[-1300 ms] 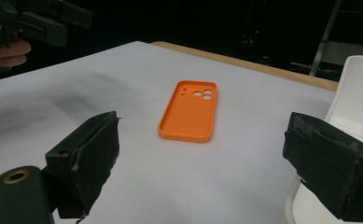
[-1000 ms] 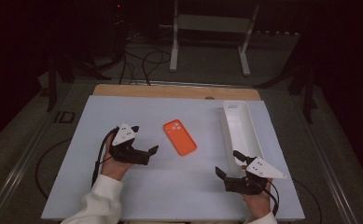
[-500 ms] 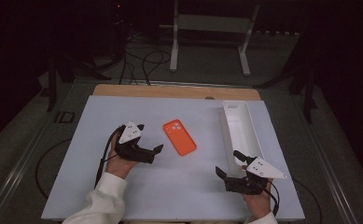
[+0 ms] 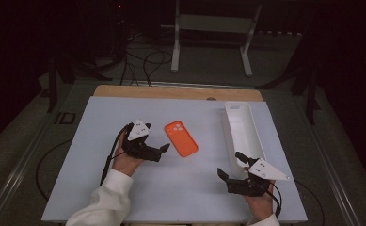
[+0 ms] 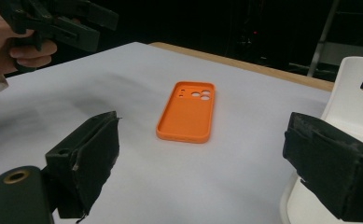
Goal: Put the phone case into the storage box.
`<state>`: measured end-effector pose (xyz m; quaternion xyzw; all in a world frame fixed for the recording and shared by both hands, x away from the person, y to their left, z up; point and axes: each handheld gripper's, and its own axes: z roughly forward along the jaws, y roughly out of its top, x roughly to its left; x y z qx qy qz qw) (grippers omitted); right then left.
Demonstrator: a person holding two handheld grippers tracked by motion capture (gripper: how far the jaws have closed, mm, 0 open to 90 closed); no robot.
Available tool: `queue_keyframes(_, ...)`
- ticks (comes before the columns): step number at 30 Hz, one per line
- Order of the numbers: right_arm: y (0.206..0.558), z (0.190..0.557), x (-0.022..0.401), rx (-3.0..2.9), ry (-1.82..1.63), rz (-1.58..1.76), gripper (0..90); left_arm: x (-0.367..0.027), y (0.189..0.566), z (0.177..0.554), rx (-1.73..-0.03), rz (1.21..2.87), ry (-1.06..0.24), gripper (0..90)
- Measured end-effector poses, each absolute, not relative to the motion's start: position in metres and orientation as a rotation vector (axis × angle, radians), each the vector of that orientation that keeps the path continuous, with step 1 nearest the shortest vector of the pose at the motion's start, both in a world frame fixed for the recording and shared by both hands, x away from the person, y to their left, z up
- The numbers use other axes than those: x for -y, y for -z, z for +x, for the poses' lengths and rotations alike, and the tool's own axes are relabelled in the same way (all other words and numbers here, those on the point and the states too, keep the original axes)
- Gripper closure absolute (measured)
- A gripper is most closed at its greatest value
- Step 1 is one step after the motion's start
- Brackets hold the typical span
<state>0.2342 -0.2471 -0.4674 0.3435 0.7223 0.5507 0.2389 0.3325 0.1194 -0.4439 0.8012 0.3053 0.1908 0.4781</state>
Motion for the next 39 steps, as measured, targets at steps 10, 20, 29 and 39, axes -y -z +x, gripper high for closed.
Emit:
queue_keyframes(10,0.467,0.234,0.248,-1.976,-1.509,0.941,10.6,-0.111,0.446,0.341,-0.749,1.972,-0.467,0.0)
queue_keyframes(20,0.467,0.234,0.247,-1.977,-1.510,0.944,10.6,-0.106,0.449,0.349,-0.758,1.980,-0.471,0.0)
queue_keyframes(29,0.467,0.234,0.248,-1.976,-1.508,0.946,10.6,-0.097,0.450,0.354,-0.762,2.005,-0.463,1.9)
queue_keyframes(39,0.467,0.234,0.248,-1.972,-1.511,0.946,10.6,-0.087,0.455,0.362,-0.797,2.031,-0.465,10.4)
